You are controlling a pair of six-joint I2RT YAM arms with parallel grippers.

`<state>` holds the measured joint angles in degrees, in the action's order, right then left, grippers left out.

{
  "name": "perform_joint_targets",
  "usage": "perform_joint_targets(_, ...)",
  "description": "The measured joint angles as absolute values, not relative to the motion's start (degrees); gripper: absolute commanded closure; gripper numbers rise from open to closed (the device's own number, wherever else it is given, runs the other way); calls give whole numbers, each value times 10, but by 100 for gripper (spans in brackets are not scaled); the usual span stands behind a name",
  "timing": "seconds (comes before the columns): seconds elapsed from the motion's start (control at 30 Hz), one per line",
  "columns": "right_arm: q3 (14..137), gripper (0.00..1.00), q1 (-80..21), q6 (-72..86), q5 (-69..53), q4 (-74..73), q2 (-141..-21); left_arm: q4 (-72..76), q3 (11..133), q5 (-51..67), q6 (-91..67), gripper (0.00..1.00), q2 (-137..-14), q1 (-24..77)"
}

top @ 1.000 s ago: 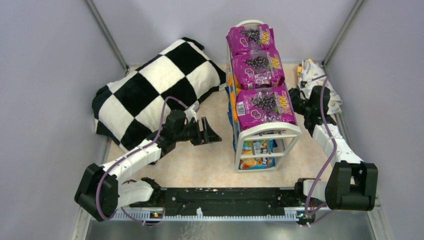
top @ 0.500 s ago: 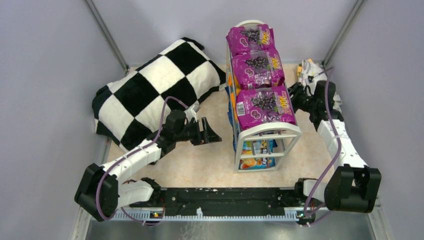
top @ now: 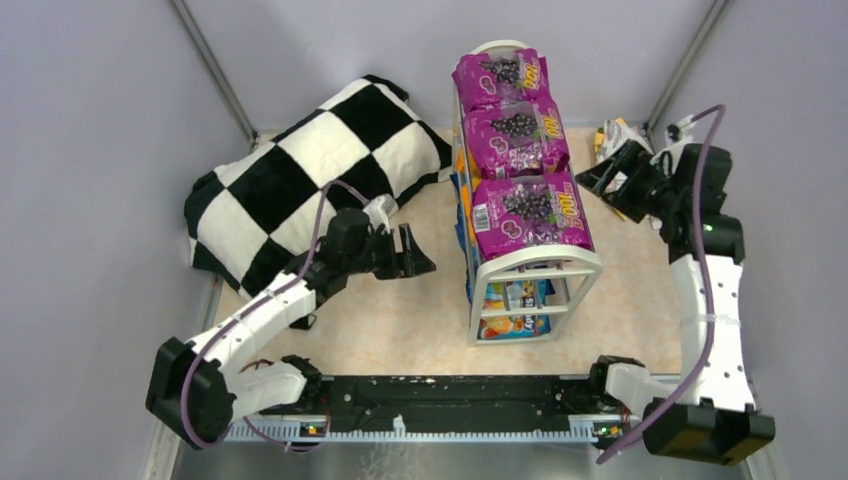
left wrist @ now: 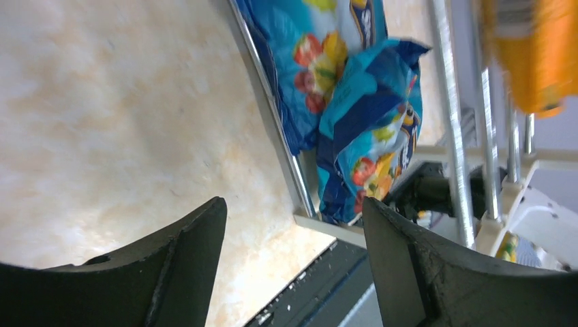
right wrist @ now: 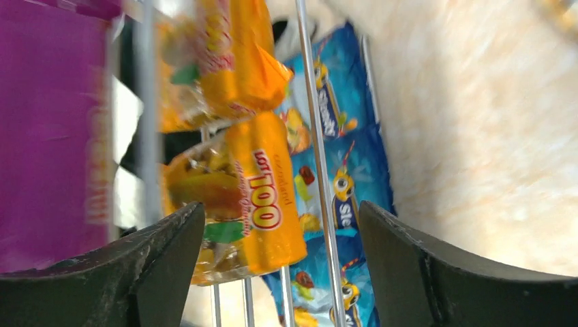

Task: Place and organize the candy bags onto the shelf

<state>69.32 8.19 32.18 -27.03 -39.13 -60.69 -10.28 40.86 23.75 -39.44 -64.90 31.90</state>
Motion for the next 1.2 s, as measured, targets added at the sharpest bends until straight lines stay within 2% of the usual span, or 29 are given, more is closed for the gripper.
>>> perform_joint_targets(0.2,861,6,82,259,-169,-474,-557,-192,536,146,-347,14,-596,310)
perform_joint_targets(0.37,985,3,74,221,-88,-496,-514,-216,651,99,-329,2,-546,308)
perform_joint_targets(0.53,1045,1,21,191,-25,-486,-452,-220,737,48,-249,1,-482,308)
perform_joint_targets(0.7,1044,1,-16,169,15,-471,-408,-206,791,-13,-133,1,-410,308)
perform_joint_targets(0.97,966,1,-62,135,84,-414,-308,-133,792,-69,-10,1,-286,308)
perform_joint_targets(1.2,954,1,-82,109,115,-383,-299,-121,794,-100,27,1,-281,308)
